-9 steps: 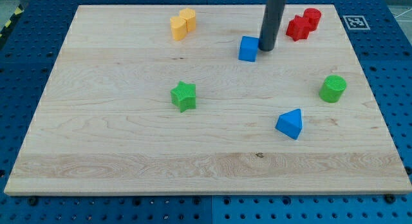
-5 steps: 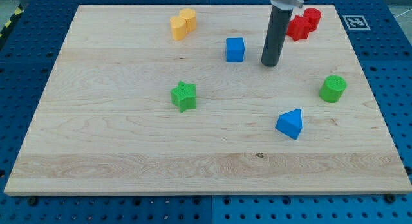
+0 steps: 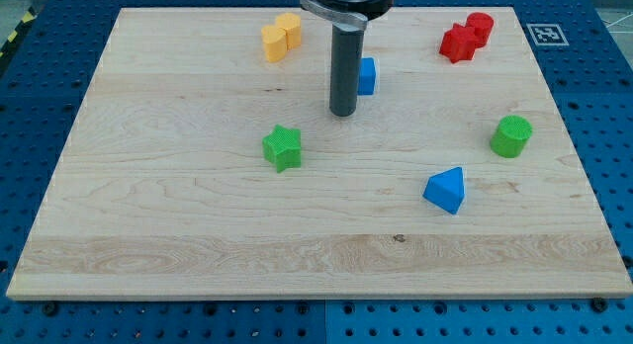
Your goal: Slide the green star left a bit
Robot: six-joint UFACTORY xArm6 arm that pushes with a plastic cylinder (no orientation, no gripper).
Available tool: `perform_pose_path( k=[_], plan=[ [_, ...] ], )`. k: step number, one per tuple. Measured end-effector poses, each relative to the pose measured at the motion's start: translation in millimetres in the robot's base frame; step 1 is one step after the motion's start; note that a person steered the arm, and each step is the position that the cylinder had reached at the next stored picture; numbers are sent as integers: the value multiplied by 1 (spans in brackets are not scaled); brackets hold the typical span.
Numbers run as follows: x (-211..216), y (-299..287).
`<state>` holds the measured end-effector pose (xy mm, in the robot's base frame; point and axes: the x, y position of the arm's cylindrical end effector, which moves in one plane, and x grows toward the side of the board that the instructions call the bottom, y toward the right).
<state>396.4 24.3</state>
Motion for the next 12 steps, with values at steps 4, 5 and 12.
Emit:
perform_pose_path(
  k=[4, 5, 12],
  plan=[
    [49, -25],
    [49, -42],
    [23, -80]
  ],
)
